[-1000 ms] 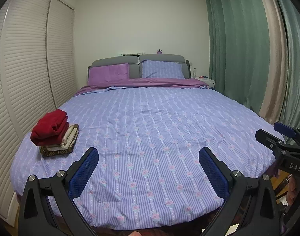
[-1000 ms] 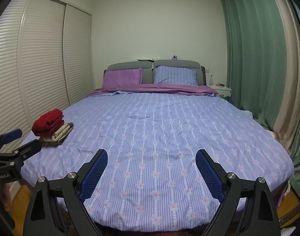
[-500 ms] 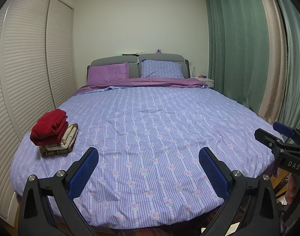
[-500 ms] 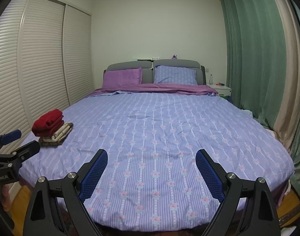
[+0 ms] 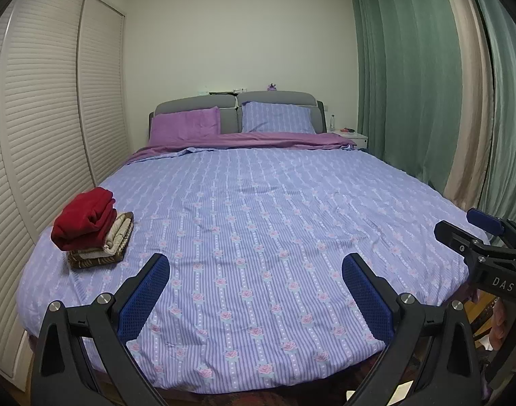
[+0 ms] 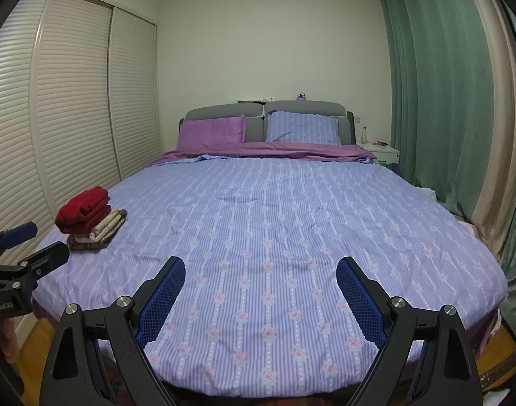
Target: Fold small clothes
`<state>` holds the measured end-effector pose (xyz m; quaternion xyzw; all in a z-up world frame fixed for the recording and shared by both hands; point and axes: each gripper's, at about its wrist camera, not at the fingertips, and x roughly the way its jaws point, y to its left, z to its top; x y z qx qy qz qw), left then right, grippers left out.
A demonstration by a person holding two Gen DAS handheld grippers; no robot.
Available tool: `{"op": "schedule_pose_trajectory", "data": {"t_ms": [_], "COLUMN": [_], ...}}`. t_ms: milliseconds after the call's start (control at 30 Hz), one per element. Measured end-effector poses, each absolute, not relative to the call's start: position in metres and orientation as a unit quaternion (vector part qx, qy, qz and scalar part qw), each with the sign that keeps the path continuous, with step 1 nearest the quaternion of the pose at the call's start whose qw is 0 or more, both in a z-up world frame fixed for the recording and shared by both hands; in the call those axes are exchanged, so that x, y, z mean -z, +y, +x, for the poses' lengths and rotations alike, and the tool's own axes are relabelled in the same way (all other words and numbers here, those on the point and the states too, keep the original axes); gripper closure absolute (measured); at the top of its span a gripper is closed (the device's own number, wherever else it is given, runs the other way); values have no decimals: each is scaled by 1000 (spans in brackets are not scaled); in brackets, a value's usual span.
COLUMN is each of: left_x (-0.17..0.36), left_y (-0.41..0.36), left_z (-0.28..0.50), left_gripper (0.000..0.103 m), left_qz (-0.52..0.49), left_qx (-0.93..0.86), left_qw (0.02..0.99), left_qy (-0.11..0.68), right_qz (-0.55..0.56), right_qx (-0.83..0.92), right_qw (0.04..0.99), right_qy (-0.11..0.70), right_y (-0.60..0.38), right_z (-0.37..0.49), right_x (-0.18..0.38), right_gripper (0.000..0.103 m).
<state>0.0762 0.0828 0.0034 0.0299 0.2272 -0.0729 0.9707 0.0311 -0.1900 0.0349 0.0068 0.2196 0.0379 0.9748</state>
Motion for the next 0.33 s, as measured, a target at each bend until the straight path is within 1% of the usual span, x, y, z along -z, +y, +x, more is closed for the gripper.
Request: {"op": "schedule_pose_trajectory", "data": {"t_ms": [333], "left_x": [-5], "left_y": [85], "left_z": [76], "left_gripper": [0], "left_qz": [23], "left_qx": [70], "left_qw": [971], "left_qy": [227], "right_qz": [8], "right_qx": [-39], "right_qw": [975], "right_qy": [219], "right_y": [-193], "right_z": [32], "right_x": [-36], "right_gripper": [11]}}
